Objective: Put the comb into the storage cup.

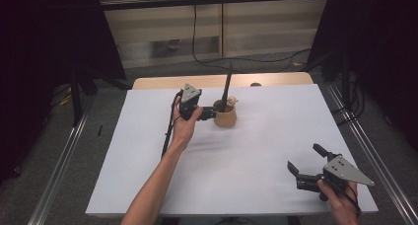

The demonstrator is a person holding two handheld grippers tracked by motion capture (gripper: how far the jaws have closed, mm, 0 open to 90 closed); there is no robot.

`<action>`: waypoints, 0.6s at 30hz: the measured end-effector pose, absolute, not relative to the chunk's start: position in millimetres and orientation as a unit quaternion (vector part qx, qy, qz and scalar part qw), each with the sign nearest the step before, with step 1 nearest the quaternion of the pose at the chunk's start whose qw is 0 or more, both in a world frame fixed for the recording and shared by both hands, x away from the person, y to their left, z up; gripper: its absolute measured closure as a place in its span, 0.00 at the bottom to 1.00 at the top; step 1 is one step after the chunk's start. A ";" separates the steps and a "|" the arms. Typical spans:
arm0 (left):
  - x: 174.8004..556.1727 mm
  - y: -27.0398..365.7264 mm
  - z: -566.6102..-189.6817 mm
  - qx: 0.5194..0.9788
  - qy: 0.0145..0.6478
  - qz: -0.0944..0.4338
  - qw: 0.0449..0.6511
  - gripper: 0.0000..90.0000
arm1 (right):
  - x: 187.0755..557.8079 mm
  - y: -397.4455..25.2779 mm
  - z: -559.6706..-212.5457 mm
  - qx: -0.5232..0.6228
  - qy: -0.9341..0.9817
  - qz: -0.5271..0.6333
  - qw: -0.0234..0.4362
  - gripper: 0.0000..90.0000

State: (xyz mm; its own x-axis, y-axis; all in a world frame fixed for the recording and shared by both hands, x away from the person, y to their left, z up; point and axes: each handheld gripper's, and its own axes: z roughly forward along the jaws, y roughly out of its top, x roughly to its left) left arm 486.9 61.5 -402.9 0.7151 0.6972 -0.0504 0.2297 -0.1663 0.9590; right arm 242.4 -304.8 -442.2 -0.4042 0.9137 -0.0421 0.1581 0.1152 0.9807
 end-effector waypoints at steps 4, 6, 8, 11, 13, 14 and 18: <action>482.8 66.4 -400.7 0.730 0.312 0.212 0.569 0.05 | 242.4 -304.7 -442.2 0.408 0.654 0.524 0.362 0.00; 481.4 69.7 -400.8 0.725 0.315 0.213 0.575 0.04 | 242.3 -305.2 -442.0 0.406 0.653 0.526 0.363 0.00; 479.6 71.6 -401.0 0.720 0.323 0.218 0.574 0.02 | 242.3 -305.7 -442.0 0.408 0.653 0.526 0.361 0.00; 476.9 73.8 -400.2 0.724 0.318 0.216 0.573 0.02 | 243.6 -306.5 -442.6 0.410 0.652 0.527 0.360 0.00; 475.5 76.1 -399.3 0.724 0.313 0.213 0.577 0.02 | 244.2 -306.7 -443.1 0.411 0.651 0.527 0.359 0.00; 475.2 76.9 -398.3 0.724 0.316 0.213 0.575 0.02 | 244.4 -306.9 -443.3 0.411 0.652 0.527 0.359 0.00; 471.5 81.6 -393.4 0.718 0.319 0.211 0.582 0.02 | 244.9 -308.6 -444.1 0.413 0.650 0.527 0.359 0.00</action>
